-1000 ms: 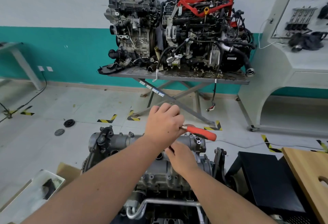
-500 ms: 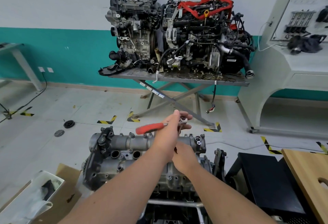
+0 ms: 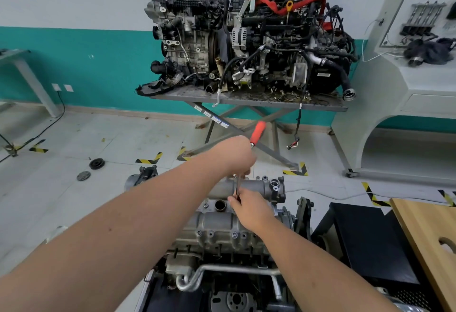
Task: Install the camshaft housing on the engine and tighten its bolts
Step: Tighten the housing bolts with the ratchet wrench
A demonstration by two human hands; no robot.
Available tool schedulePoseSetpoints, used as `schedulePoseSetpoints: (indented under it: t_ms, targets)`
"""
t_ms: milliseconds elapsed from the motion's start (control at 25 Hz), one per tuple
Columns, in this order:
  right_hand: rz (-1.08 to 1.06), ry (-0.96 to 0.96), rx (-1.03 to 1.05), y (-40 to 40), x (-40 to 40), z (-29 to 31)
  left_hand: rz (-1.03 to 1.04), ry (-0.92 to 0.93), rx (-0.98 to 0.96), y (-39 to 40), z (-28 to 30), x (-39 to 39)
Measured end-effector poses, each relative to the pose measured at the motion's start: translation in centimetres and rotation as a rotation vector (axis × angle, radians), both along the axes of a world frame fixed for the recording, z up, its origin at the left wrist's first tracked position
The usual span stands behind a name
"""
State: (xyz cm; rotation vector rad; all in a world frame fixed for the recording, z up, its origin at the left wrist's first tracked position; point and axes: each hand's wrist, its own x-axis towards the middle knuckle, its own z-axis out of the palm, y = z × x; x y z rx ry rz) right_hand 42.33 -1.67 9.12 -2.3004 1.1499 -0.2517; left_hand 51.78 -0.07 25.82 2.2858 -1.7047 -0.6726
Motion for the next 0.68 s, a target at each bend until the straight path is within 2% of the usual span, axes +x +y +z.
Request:
schedulePoseSetpoints:
  t_ms: [80,160,280,320,400,440,520,560,640,680]
  targets:
    - [0.001,0.025,-0.034,0.2,0.3,-0.1,-0.166,-0.391,-0.073,0.0,0.2,0.0]
    - [-0.028,0.028,-0.037,0.3,0.6,-0.1,-0.363,-0.693,-0.219,0.5,-0.8,0.5]
    - [-0.045,0.019,-0.040,0.5,0.8,0.0,-0.586,-0.891,-0.735,2.3,-2.9,2.4]
    - [-0.050,0.013,-0.039,0.7,0.9,0.0,-0.571,-0.877,-0.919,2.5,-3.8,3.0]
    - [-0.062,0.009,-0.077,0.5,1.0,-0.1,-0.452,-0.765,-1.081,2.5,-5.5,3.0]
    - [-0.109,0.010,-0.063,0.5,1.0,-0.1,-0.363,-0.699,-1.089,2.4,-6.3,2.5]
    - [-0.203,-0.104,0.018,1.0,1.0,-0.2,-0.176,-0.561,-1.062,2.3,-7.9,1.5]
    - [-0.190,-0.103,0.025,1.0,1.0,-0.5,-0.123,-0.466,-1.040,2.4,-8.5,1.1]
    - [-0.166,-0.131,0.052,0.8,1.1,-0.3,-0.106,-0.153,-1.015,2.6,-9.2,0.7]
    - [-0.113,-0.058,0.005,0.4,1.1,-0.7,-0.114,0.056,-1.019,2.7,-9.5,0.5]
